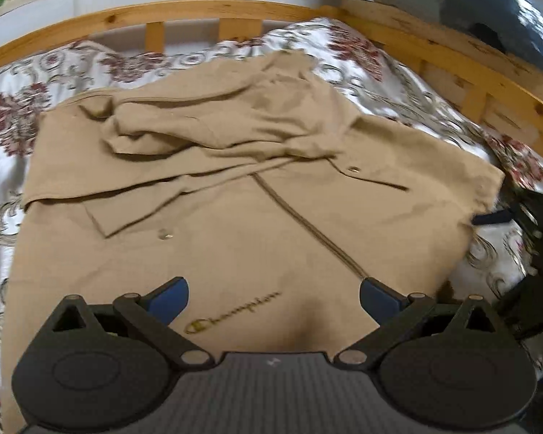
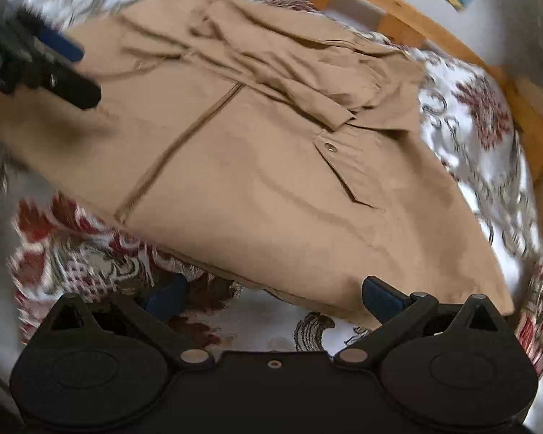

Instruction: Fold large clothes

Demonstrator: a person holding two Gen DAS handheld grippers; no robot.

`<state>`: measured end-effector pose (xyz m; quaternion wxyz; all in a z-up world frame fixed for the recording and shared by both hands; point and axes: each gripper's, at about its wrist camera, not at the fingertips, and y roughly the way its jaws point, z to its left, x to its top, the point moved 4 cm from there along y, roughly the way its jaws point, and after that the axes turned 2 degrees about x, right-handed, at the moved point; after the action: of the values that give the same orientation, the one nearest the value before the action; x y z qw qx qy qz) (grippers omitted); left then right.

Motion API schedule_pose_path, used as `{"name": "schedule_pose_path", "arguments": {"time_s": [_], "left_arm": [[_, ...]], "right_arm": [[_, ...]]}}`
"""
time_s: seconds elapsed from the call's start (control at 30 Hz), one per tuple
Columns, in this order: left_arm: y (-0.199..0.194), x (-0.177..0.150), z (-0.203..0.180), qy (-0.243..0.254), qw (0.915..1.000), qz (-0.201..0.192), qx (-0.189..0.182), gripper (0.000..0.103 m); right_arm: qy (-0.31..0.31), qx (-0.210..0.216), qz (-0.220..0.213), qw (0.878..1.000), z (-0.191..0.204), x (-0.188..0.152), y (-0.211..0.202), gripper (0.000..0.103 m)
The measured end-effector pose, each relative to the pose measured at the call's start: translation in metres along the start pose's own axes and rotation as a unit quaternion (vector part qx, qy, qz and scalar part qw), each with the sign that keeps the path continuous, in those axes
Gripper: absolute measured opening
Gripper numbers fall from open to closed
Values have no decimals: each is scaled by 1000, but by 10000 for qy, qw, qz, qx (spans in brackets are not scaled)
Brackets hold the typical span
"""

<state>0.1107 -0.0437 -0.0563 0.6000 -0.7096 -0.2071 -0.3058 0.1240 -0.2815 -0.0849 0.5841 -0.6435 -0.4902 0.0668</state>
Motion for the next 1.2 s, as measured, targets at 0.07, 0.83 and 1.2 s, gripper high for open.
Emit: {"name": "schedule_pose_path", "arguments": {"time_s": [0.07,0.83,1.2], "left_arm": [[0,-3,-7,107,9999,-33,-125,102],[23,-31,-85,2393,9700,361,225,101],[26,-21,-60,2275,9663,245,1179,69]], "right_arm": [[-143,-178,-100,9997,5,-1,4,102],[904,494,-945,9902,-29,19,1,29],[1193,471,-1437,9813,-37,26,-16,22]]}}
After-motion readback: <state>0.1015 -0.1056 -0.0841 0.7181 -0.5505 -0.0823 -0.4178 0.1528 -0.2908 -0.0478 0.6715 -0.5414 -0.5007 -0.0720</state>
